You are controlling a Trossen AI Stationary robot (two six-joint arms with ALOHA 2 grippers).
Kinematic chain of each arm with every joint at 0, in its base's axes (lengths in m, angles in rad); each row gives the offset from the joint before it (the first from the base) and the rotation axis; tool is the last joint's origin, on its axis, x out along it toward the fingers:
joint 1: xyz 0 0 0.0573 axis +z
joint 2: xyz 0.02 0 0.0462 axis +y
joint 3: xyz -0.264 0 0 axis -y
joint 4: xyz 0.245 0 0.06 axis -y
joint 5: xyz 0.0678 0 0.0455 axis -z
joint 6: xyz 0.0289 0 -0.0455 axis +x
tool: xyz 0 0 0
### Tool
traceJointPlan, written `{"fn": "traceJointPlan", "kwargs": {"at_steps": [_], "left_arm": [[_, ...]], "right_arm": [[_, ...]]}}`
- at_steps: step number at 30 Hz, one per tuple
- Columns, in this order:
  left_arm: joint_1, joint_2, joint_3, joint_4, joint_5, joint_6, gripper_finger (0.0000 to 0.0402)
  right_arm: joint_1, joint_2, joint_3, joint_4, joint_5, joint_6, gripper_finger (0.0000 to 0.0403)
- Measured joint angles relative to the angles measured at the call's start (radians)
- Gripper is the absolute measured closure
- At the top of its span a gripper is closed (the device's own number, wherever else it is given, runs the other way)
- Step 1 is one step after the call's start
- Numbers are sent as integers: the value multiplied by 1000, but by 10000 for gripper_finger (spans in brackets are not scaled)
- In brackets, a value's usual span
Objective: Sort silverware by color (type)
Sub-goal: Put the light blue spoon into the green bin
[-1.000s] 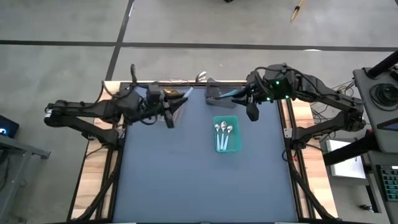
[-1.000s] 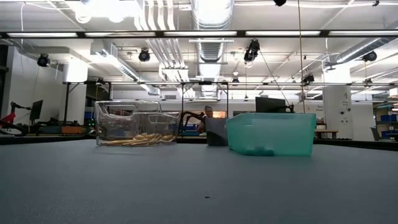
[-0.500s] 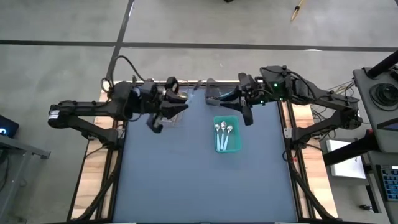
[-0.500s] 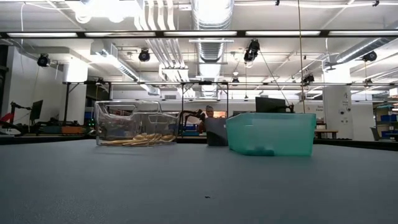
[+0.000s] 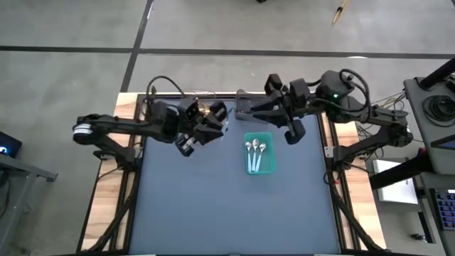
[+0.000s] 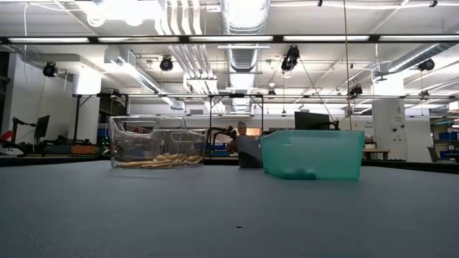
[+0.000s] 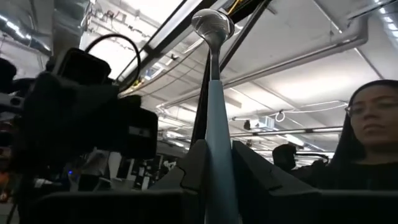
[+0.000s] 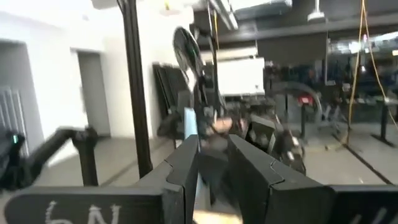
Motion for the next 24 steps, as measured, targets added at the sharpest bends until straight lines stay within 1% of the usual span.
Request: {"fn": "traceJointPlan", "kwargs": {"at_steps": [3,8,13,15,20,22,24], "left_arm": [[17,31,0,27,-6,-1,365],[54,76,0,19,-27,19,365],[77,87,0,20,-27,43,365],[84,87,0,18,-36,63,365],[93,81,0,-6,-121,140,365],[93,81,0,-27,-151,163,365],[93,80,0,-53,-186,184,365]], "right_arm": [[3,3,0,52,26,32,326],[2,3,0,37,66,37,321],[2,3,0,1,92,38,295],[2,1,0,-20,137,38,281],[4,3,0,-88,216,28,250],[8,7,0,-103,224,19,242],[9,8,0,-116,270,22,237]]}}
